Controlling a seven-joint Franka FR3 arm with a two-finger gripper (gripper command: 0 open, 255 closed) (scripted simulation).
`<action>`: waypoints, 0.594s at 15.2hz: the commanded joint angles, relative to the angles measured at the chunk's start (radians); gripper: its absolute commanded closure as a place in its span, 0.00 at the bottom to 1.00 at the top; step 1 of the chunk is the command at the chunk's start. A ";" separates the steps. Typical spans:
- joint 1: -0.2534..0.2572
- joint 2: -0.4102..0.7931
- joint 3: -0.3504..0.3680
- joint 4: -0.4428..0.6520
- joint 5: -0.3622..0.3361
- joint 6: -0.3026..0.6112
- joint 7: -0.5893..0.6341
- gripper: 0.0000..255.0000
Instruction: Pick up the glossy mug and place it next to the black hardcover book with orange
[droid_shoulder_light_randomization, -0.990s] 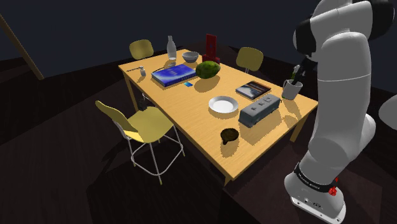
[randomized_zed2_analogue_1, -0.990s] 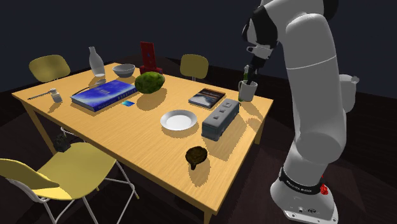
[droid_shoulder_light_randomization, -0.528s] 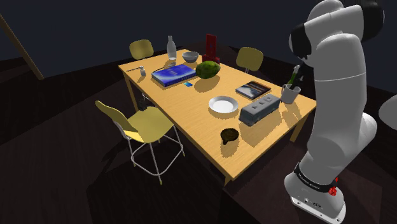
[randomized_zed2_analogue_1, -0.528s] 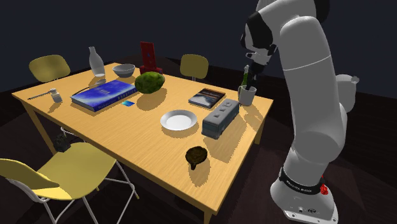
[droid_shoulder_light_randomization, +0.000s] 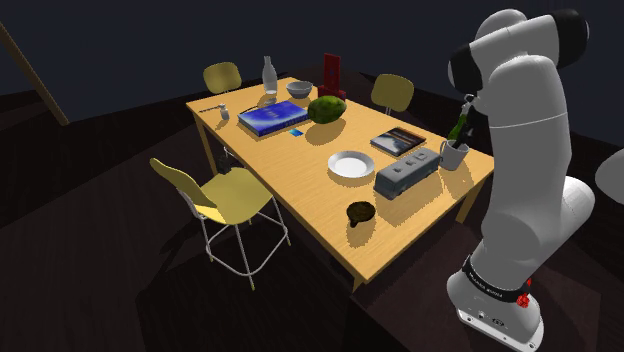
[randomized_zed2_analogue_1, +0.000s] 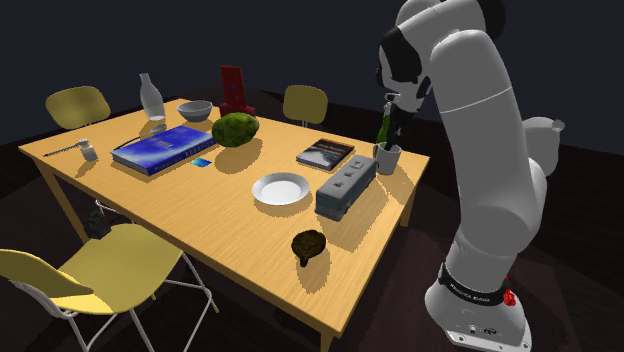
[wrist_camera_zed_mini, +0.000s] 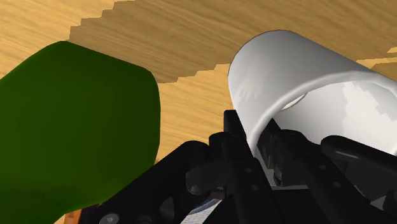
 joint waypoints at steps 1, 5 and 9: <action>-0.003 0.004 0.004 0.000 0.003 -0.001 -0.003 1.00; -0.003 0.004 0.004 0.000 0.003 -0.001 -0.003 1.00; -0.004 0.005 0.005 0.001 0.004 -0.001 -0.003 0.00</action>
